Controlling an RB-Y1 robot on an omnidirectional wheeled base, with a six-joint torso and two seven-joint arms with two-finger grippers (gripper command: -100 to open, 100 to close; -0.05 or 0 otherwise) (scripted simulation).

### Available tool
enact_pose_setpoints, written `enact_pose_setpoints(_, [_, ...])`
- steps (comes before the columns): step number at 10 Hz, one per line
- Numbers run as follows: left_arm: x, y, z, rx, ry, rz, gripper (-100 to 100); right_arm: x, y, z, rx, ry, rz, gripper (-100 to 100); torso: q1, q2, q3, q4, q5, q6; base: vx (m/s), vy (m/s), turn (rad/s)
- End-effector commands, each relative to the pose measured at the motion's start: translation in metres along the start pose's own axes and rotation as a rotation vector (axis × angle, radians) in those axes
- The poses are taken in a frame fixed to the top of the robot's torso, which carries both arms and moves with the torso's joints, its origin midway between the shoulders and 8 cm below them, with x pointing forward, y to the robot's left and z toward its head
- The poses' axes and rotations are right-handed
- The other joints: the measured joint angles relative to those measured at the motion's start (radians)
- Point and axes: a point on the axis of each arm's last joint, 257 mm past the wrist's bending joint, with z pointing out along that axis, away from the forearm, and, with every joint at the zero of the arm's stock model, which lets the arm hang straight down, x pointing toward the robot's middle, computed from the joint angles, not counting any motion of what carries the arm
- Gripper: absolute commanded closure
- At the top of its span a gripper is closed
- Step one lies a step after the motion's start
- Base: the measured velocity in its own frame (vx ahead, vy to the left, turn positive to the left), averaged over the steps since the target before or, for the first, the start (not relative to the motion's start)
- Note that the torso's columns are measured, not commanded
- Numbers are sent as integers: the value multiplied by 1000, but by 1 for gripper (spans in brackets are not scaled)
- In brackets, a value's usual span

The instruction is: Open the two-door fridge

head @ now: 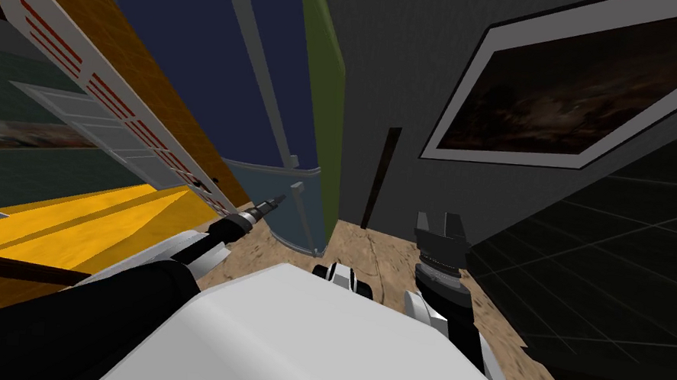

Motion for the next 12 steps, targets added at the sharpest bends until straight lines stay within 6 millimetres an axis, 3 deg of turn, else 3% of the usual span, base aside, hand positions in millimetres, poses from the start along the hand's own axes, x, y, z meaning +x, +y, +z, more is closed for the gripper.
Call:
enact_pose_setpoints(1, [-4,-13,0,9,20,46,-100,0,0,0,0,0,0,0,1,0,0,0,0,0,77,-23,-33])
enact_pose_setpoints(5, [-7,-56,-4,83,35,86,-100,0,0,0,0,0,0,0,-6,-4,-4,-1,-3,5,54,-20,-16])
enact_pose_setpoints(7, [-8,-49,-5,63,36,81,-100,0,0,0,0,0,0,0,-3,-4,-3,-1,-2,3,4,-2,8])
enact_pose_setpoints(8, [-8,-49,-5,63,36,81,100,0,0,0,0,0,0,0,-1,-2,-2,-1,0,1,-2,-7,-13])
enact_pose_setpoints(9, [3,-36,-5,65,94,109,100,0,0,0,0,0,0,0,4,-2,-1,-1,2,-1,-94,23,90])
enact_pose_setpoints(10, [7,-37,-2,85,117,103,100,0,0,0,0,0,0,0,14,0,0,-2,6,-4,-129,30,91])
enact_pose_setpoints(12, [7,-46,-3,121,114,101,100,0,0,0,0,0,0,0,4,-2,-1,0,2,0,-41,19,-5])
